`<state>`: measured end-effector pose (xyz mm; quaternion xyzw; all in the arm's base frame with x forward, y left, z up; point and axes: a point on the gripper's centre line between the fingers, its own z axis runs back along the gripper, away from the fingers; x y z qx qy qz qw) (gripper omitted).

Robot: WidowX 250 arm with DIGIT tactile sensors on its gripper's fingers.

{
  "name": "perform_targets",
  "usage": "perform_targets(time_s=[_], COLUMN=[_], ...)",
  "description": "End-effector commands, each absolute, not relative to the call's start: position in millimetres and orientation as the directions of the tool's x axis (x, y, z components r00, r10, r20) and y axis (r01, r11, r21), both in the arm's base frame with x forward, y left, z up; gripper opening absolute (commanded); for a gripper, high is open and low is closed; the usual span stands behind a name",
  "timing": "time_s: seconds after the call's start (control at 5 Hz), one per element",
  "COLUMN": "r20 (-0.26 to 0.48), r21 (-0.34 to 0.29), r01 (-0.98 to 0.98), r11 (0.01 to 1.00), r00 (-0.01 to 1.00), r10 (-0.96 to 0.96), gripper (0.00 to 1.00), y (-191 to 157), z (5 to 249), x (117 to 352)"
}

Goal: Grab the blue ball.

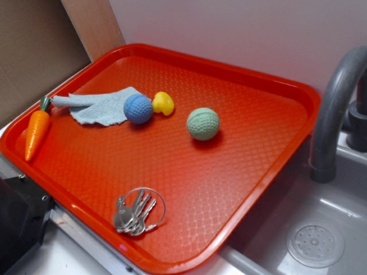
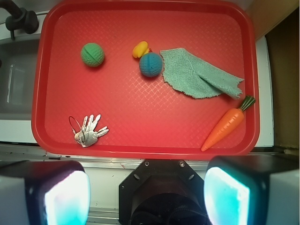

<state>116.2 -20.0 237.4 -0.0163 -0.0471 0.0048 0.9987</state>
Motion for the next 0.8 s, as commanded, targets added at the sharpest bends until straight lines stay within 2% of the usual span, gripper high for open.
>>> perform_targets(time_s=[0.0, 0.2, 0.4, 0.6], r20=[0.094, 0.08, 0.09, 0.132], r21=[-0.033, 0.075, 0.056, 0.004], r01=[-0.008, 0.093, 0.236, 0.307], r11=[0.999, 0.993, 0.97, 0.952], r00=[0.996, 0.992, 0.967, 0.943], r10=[0.011, -0.099, -0.24, -0.305], gripper=[1.0, 1.0, 1.0, 1.0], y=[-20.0, 8.8, 15.7, 17.5], z=[237.4, 187.4, 141.4, 97.6], x=[116.2, 166.2, 211.0, 238.7])
